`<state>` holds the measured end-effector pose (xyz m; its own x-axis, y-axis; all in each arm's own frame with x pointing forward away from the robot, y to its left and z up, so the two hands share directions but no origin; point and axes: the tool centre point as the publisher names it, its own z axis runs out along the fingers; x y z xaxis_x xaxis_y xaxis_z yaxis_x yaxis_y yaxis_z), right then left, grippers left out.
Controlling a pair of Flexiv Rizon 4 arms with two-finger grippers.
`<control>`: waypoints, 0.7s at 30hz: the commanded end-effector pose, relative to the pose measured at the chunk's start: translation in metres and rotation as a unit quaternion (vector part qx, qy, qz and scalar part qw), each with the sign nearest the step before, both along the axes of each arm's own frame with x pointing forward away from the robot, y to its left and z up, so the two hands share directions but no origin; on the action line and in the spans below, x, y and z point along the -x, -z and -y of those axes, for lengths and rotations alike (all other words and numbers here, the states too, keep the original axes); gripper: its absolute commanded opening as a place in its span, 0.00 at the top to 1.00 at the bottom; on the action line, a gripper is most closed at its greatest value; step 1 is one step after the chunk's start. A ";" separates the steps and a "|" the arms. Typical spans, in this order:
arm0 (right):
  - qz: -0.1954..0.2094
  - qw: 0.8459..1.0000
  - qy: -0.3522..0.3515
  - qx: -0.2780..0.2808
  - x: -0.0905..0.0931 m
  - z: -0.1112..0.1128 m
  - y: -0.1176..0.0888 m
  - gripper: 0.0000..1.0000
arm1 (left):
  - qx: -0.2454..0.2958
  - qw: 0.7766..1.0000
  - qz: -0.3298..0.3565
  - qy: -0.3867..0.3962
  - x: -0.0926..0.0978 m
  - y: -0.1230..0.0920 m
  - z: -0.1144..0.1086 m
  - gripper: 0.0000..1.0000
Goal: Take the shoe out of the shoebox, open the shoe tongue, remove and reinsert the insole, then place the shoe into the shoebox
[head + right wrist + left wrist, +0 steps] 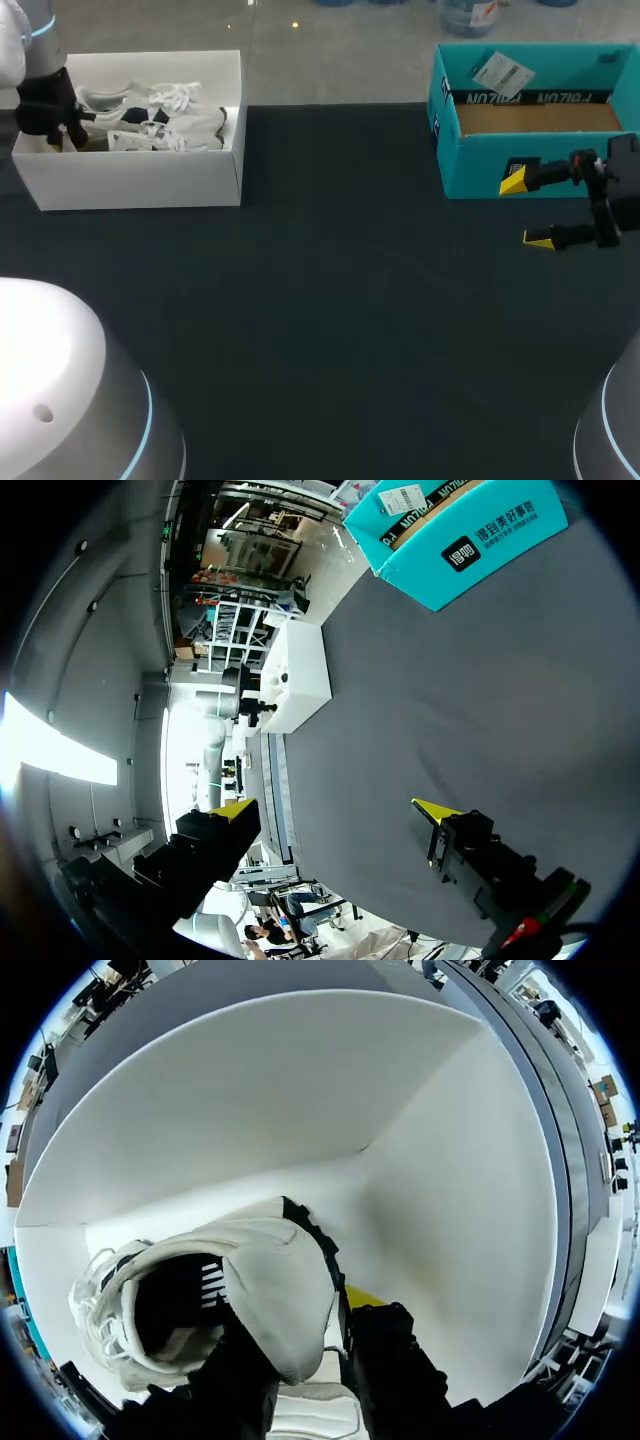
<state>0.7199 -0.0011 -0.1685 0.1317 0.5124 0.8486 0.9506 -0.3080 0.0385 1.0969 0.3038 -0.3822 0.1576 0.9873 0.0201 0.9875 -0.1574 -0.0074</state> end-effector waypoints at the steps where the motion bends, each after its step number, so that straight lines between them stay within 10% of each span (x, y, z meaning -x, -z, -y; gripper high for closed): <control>1: -0.001 1.000 0.001 0.002 0.001 -0.001 0.000 0.00 | -0.009 1.000 -0.001 0.006 -0.001 -0.001 0.005 1.00; 21: -0.001 1.000 0.001 0.002 0.001 -0.001 0.000 0.00 | -0.006 0.995 -0.022 0.101 0.012 -0.052 -0.006 1.00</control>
